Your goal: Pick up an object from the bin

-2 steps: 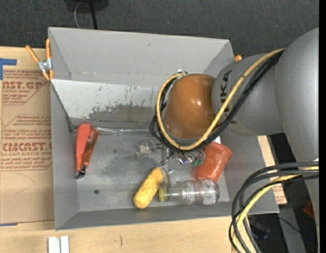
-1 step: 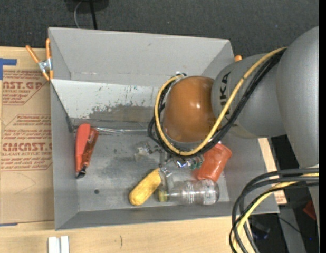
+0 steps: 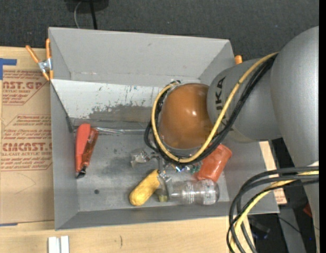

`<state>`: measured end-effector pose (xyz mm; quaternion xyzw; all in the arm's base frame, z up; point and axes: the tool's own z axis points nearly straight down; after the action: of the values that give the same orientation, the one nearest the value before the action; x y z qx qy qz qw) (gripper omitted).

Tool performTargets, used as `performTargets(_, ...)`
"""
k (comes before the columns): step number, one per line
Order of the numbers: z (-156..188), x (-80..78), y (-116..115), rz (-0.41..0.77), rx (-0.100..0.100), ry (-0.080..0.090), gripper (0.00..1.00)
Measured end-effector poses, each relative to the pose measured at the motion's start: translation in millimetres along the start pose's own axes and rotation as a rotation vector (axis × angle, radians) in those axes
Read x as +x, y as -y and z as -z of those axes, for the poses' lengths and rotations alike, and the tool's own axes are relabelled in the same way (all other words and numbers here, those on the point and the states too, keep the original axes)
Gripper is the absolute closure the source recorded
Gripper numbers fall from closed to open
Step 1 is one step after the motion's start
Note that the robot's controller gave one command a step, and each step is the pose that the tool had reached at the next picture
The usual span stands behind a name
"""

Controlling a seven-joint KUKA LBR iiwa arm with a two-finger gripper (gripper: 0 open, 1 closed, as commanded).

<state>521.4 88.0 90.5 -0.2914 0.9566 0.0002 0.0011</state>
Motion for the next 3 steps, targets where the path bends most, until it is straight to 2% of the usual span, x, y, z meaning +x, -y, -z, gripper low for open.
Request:
performTargets(1,-20.7,1.3,0.0,0.243,0.001,0.006,1.0)
performTargets(3,-20.7,1.3,-0.1,0.243,0.001,0.006,1.0)
